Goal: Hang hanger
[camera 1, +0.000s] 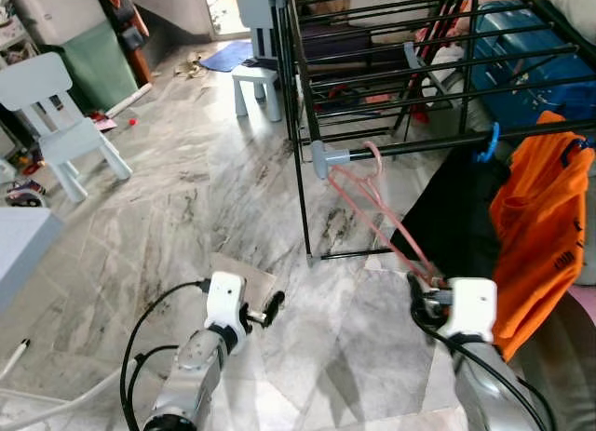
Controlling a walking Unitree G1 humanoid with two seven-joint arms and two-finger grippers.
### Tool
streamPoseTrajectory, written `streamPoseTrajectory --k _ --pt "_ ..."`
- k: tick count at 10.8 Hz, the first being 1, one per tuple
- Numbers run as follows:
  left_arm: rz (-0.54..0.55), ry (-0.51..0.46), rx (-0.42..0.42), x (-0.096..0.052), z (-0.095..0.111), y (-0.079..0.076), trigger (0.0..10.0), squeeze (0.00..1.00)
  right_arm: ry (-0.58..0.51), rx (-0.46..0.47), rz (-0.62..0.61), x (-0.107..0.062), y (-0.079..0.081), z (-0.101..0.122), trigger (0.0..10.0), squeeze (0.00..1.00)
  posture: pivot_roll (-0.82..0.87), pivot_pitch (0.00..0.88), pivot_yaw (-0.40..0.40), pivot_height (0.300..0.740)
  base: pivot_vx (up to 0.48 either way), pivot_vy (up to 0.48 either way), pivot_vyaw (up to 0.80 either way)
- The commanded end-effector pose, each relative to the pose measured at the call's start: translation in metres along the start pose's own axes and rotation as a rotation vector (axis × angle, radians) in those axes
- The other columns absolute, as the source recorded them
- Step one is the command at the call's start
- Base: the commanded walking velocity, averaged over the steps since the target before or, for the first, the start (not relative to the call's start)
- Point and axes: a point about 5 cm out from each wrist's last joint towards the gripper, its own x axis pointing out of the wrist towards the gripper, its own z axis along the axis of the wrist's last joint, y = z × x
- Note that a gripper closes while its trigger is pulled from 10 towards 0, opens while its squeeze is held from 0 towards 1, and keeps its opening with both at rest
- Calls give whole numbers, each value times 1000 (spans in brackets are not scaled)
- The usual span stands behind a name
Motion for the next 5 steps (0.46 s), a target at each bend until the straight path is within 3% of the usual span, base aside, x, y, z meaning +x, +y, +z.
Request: streamPoseTrajectory --k 1,5 --pt "35 -7 3 -1 1 8 10000 0 -24 -5 -3 -4 1 4 10000 1000 -107 19 112 740 0 0 0" --pt "109 -56 -22 0 5 7 10000 0 -52 -74 62 -3 6 11 10000 1000 -74 8 41 740 0 0 0"
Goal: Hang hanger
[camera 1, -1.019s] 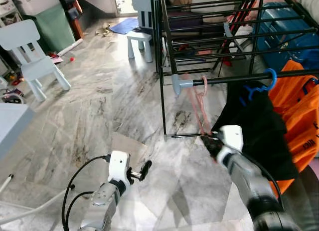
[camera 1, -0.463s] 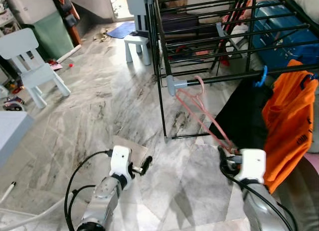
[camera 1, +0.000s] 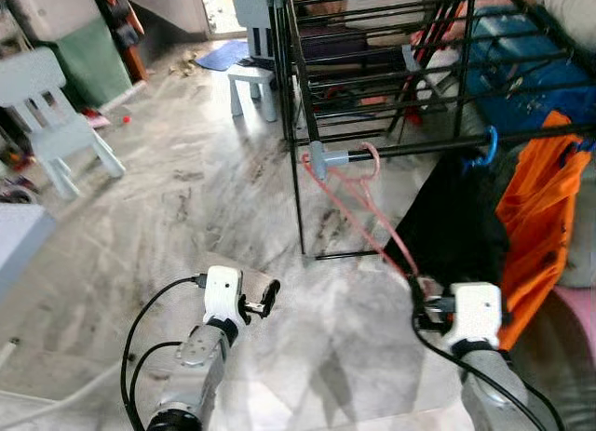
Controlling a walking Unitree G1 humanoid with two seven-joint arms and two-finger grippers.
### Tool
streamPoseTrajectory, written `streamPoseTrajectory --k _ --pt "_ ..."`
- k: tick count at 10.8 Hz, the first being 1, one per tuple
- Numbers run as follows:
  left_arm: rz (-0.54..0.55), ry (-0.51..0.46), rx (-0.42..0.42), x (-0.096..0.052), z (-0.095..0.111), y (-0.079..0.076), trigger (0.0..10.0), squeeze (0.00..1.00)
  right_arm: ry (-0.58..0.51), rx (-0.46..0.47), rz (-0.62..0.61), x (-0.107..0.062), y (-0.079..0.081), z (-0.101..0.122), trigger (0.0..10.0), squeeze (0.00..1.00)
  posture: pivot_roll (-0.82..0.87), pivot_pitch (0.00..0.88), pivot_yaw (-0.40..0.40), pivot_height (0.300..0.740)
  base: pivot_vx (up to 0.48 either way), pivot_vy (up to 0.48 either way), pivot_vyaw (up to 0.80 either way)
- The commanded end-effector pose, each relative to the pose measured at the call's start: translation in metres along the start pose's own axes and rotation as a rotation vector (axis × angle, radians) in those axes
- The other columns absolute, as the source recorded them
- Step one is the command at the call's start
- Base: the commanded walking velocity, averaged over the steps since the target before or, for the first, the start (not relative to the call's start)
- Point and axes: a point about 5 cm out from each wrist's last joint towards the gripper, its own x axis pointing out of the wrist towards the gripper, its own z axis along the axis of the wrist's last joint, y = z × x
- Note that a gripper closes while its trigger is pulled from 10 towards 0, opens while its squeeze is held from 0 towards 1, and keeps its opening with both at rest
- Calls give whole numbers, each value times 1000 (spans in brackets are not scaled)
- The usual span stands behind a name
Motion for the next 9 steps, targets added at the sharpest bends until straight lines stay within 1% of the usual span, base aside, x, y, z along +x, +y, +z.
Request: streamPoseTrajectory --k 1,2,3,4,5,6,8,9 --pt "43 -6 -9 -6 -3 8 10000 0 -22 -20 40 0 9 5 10000 1000 -65 10 32 740 0 0 0" --pt "53 4 -9 -11 -9 9 10000 0 -14 -27 61 -3 15 1 10000 1000 -59 14 25 740 0 0 0" --pt "60 16 -8 -14 -15 10 10000 0 16 -10 77 -7 19 -5 10000 1000 -58 17 24 740 0 0 0" --pt "65 27 -3 -16 -18 9 10000 0 40 3 106 -10 27 -11 10000 988 -72 10 28 740 0 0 0" --pt "57 27 7 -15 -17 8 10000 0 37 11 109 -11 29 -10 10000 949 -75 13 29 740 0 0 0" --pt "51 25 18 -13 -15 8 10000 0 39 8 113 -12 29 -10 10000 933 -73 19 31 740 0 0 0" --pt "65 22 26 -11 -11 15 10000 0 48 4 113 -11 26 -11 10000 929 -77 13 29 740 0 0 0" --pt "77 24 32 -9 -10 17 10000 0 52 2 125 -9 28 -12 10000 929 -76 6 26 740 -304 0 0"
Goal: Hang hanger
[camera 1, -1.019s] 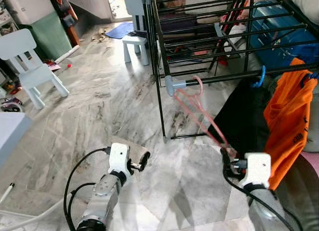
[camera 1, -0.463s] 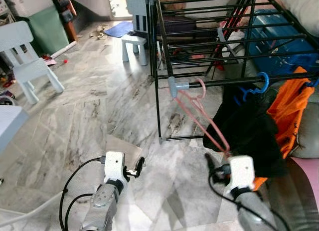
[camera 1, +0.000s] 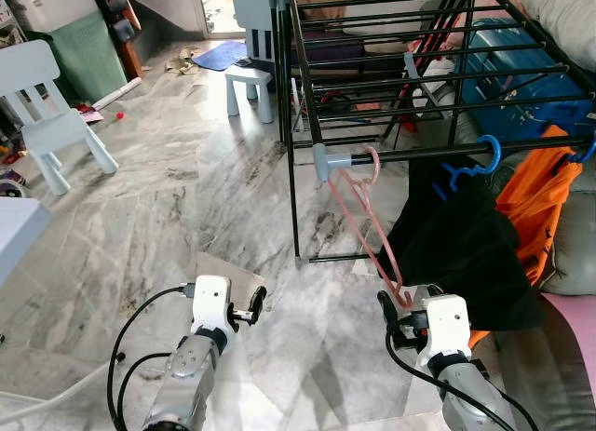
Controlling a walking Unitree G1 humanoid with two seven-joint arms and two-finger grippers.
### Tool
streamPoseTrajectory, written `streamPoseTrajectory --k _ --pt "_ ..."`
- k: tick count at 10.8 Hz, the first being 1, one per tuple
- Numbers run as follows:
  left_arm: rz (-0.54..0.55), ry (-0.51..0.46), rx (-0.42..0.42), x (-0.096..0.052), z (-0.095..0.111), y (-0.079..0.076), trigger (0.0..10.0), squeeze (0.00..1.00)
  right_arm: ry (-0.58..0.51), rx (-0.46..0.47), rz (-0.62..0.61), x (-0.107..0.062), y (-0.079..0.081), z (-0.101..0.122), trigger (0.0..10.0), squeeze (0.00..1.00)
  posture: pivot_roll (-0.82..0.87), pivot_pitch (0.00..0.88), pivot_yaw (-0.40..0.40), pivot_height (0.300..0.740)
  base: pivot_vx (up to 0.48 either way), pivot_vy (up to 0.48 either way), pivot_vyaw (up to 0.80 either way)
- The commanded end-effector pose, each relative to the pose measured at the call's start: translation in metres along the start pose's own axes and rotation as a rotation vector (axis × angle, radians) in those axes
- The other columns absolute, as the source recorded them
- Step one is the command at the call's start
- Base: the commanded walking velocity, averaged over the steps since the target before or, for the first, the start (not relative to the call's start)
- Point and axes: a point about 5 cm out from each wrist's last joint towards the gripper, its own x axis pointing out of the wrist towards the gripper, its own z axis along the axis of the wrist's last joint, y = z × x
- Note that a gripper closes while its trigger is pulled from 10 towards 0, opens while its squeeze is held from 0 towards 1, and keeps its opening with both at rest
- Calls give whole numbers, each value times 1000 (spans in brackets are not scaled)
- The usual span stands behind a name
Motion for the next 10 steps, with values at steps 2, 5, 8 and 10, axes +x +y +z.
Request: streamPoseTrajectory --k 2,5,8,10 --pt "24 4 7 1 1 5 10000 0 0 -3 7 5 -1 2 10000 910 -78 0 23 740 -319 0 0" --pt "20 10 10 5 -1 2 10000 0 8 11 13 11 -1 2 10000 655 -78 0 29 740 -330 0 0" --pt "15 11 18 6 0 2 10000 0 9 20 22 12 4 2 10000 0 -78 0 37 740 -330 0 0" --pt "14 8 24 7 1 2 10000 0 9 17 39 13 7 1 10000 0 -74 0 38 740 -306 0 0"
